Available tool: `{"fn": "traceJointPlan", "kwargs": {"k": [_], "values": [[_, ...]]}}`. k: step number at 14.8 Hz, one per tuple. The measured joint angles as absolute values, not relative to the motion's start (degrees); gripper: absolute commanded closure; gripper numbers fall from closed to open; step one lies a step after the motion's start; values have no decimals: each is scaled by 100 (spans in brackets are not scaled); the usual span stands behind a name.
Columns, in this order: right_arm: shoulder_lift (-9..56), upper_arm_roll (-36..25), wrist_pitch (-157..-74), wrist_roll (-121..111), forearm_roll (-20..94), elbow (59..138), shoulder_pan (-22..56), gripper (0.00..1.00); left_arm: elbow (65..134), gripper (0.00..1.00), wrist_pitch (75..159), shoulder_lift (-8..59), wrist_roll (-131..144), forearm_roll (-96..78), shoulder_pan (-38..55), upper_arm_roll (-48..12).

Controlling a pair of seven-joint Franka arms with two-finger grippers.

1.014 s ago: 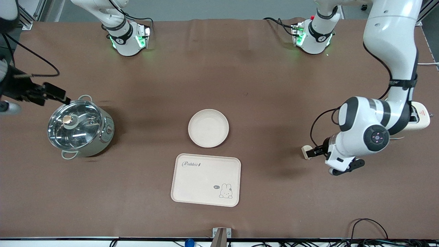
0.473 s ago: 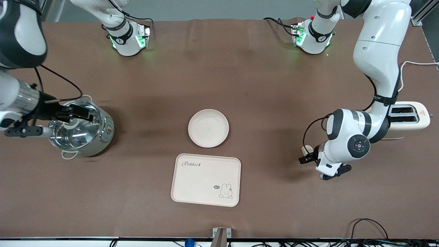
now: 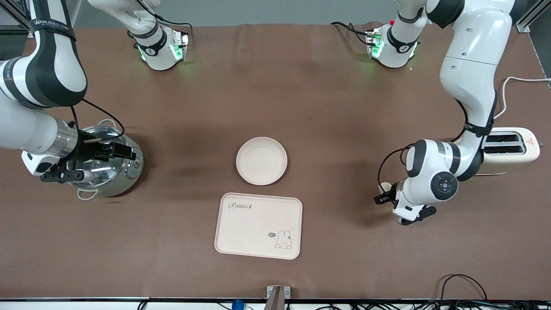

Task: Place bun in plate and plate on tray
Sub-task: 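Carry the bun over the plate while the right gripper approaches the plate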

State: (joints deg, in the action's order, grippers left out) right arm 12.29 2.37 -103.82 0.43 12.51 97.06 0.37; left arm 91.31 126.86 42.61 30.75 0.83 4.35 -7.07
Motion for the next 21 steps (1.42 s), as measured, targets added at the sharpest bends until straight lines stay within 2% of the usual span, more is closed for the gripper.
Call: {"fn": "traceJointPlan", "kwargs": {"k": [1,3,4,5,6,8,14,19,21], "values": [[1236,239,-10390,43,1256,9719,55,0,9173,39,12686,4269,3075,83,435,-707],[1247,242,-10556,43,1363,9844,142,0,9303,60,12686,4281,3075,83,433,-707],[1253,244,-10756,44,1495,10008,227,0,9327,67,12733,4277,3075,59,432,-720],[1263,247,-11004,61,1616,10215,324,0,9326,73,12733,4263,3077,58,438,-737],[1275,249,-11268,96,1738,10427,424,0,9329,74,12719,4249,3078,58,442,-755],[1304,256,-11804,237,1999,10814,669,0,9334,74,12602,4223,3120,42,404,-946],[1594,269,-13464,745,2694,11720,1647,0,9004,74,12547,4106,4809,37,685,-2115],[2337,272,-14809,758,3519,11993,2541,0,8471,73,12947,4443,6217,36,1986,-2134],[2617,272,-15258,774,3794,11990,2887,0,8357,65,13530,4720,6594,36,2338,-2125]]}}
